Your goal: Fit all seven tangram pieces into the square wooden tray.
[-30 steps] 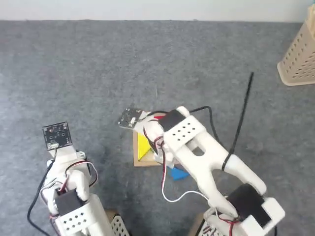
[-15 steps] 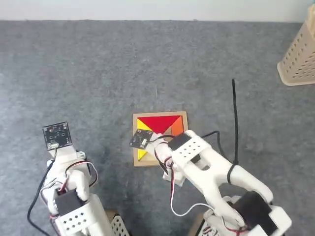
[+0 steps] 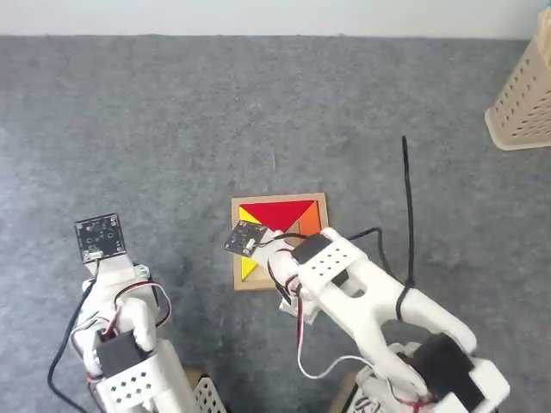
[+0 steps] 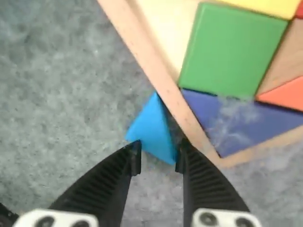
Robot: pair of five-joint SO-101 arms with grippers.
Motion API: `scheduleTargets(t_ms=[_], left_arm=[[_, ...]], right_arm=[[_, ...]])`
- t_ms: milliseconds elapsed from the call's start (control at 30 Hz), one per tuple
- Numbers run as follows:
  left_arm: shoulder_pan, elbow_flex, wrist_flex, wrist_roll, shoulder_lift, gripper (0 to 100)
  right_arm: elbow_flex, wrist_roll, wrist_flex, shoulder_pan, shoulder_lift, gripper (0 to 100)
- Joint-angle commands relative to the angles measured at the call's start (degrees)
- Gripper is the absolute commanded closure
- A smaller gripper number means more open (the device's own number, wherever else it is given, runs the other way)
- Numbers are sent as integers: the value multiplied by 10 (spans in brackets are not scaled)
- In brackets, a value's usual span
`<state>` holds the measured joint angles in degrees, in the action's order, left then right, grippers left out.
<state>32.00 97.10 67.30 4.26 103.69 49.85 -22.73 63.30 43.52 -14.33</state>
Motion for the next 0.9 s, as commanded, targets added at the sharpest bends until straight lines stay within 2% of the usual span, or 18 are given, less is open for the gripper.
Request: scheduleTargets(t_ms=[0,200,333,533,867], left_arm=[[-2,-5,4,-9,4,987],[-2,-5,4,-9,4,987],[-2,-5,4,-9,4,987],[-2,-5,4,-9,4,987],[-2,-5,4,-9,4,987]], right_arm=[[15,8,13,-3,-87,847],[39,9,0,7,-133,843],[49,7,-33,52,-109,840],[51,4,-64,73,-32,733],[19,4,-45,63,51,819]])
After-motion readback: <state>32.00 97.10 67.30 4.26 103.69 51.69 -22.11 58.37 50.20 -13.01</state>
